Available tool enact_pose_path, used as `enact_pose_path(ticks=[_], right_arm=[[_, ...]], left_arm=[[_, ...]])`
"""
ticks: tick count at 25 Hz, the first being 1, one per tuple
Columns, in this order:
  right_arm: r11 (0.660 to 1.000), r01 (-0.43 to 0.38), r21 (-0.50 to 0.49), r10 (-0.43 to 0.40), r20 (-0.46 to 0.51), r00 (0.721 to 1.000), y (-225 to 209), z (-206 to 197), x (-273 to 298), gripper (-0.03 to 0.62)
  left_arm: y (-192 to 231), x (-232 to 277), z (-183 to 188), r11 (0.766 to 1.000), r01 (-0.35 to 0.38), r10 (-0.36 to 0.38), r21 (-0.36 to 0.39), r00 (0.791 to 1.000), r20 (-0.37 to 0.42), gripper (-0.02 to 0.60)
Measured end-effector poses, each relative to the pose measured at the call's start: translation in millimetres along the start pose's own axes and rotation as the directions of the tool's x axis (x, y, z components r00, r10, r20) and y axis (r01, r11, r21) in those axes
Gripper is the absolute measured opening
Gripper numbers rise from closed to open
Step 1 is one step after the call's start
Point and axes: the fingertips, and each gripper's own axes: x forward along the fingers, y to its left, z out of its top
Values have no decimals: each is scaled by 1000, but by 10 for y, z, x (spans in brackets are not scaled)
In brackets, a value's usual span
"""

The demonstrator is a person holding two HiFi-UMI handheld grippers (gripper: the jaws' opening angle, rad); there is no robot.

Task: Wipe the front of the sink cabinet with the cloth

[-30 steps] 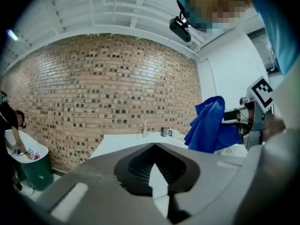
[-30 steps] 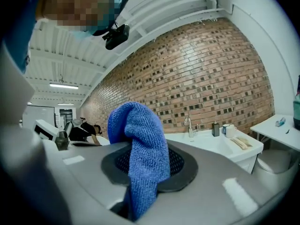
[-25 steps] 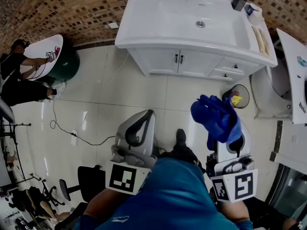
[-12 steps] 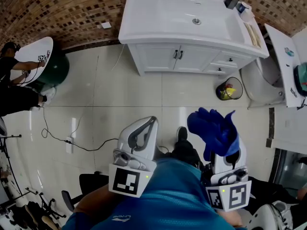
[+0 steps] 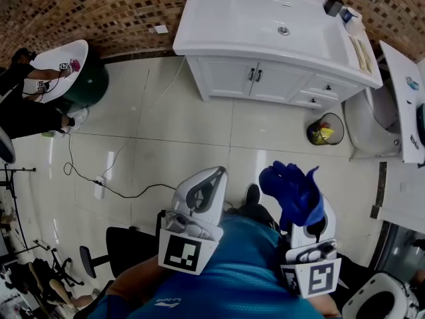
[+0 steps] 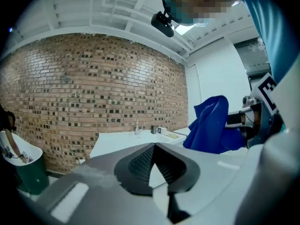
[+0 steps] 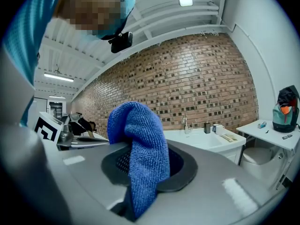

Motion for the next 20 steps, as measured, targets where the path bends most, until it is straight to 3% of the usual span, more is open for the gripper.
enact_pose_path(ticks=[6, 12, 20], right_arm=[[998, -68, 14, 68, -23, 997, -98, -57, 18, 71], [994, -108, 16, 108, -24, 994, -95, -92, 31, 71], [994, -106, 28, 106, -25, 994, -106, -106, 59, 71]], left_arm=[[-159, 13, 14, 998, -57, 57, 15, 998, -7, 6], [-242, 10, -33, 998, -68, 68, 8, 998, -16, 6], [-266, 10, -131, 988, 9, 9, 156, 993, -117, 6]])
